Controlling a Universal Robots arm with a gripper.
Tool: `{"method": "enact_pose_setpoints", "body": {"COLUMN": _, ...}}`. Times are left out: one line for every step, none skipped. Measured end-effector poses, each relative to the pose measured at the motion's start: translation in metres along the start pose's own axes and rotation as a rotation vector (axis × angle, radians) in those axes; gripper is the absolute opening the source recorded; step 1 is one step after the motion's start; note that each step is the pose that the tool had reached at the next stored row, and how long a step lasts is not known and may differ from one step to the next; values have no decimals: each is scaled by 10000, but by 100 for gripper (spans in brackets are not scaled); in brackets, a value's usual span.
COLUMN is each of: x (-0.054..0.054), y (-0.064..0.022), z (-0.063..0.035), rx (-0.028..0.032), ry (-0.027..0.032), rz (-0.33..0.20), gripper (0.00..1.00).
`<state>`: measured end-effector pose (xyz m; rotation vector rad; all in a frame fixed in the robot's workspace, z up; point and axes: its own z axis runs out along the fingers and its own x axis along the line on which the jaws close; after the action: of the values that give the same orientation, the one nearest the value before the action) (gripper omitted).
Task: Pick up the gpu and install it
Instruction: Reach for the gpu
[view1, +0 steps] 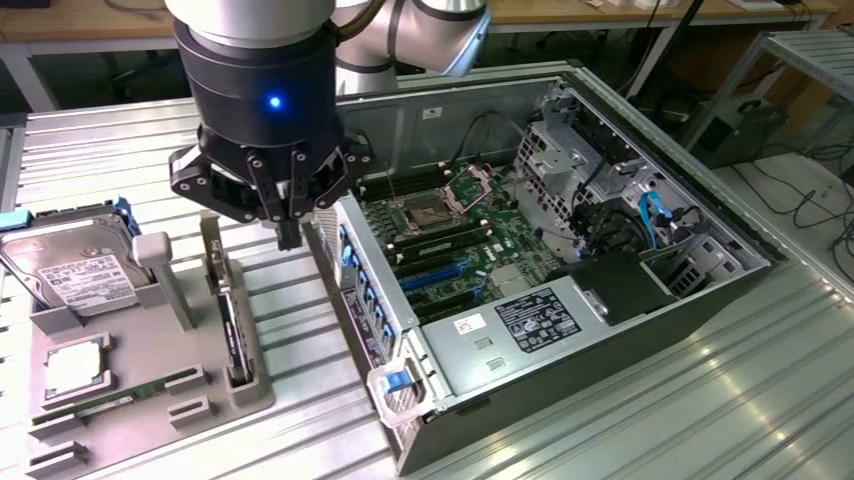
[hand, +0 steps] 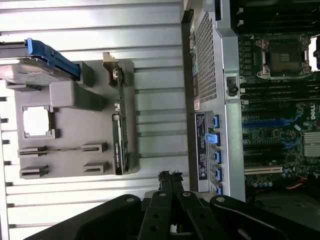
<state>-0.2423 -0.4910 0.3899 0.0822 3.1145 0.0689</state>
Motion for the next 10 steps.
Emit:
{"method": "enact_pose_setpoints", "body": {"x": 5, "y": 2, "z": 2, "rx": -1, "ry": 1, "rz": 1, "gripper": 11}}
{"method": "enact_pose_setpoints", "body": {"x": 9, "y": 3, "z": 2, "rx": 0, "ry": 3, "rz": 1, "gripper": 11}}
{"method": "enact_pose_setpoints", "body": {"x": 12, "y": 3, "z": 3, "rx": 0, "ry": 2, "rz": 0, "gripper": 11}}
{"method": "enact_pose_setpoints", "body": {"x": 15, "y": 3, "z": 5, "rx": 0, "ry": 2, "rz": 0, "gripper": 11}}
{"method": "enact_pose_setpoints", "body": {"x": 19, "y": 3, "z": 7, "rx": 0, "ry": 2, "rz": 1, "gripper": 11}}
{"method": "enact_pose_setpoints", "body": {"x": 21, "y": 3, "z": 8, "rx": 0, "ry": 2, "rz": 0, "gripper": 11}}
{"method": "enact_pose_setpoints", "body": {"x": 23, "y": 3, "z": 9, "rx": 1, "ry": 3, "rz": 0, "gripper": 11}}
{"method": "enact_pose_setpoints", "body": {"x": 26, "y": 3, "z": 11, "rx": 0, "ry": 2, "rz": 1, "gripper": 11}}
{"method": "enact_pose_setpoints", "body": {"x": 33, "y": 3, "z": 13, "rx": 0, "ry": 2, "rz": 1, "gripper": 11}}
{"method": "enact_pose_setpoints", "body": {"x": 38, "y": 3, "z": 15, "rx": 1, "ry": 4, "rz": 0, "gripper": 11}}
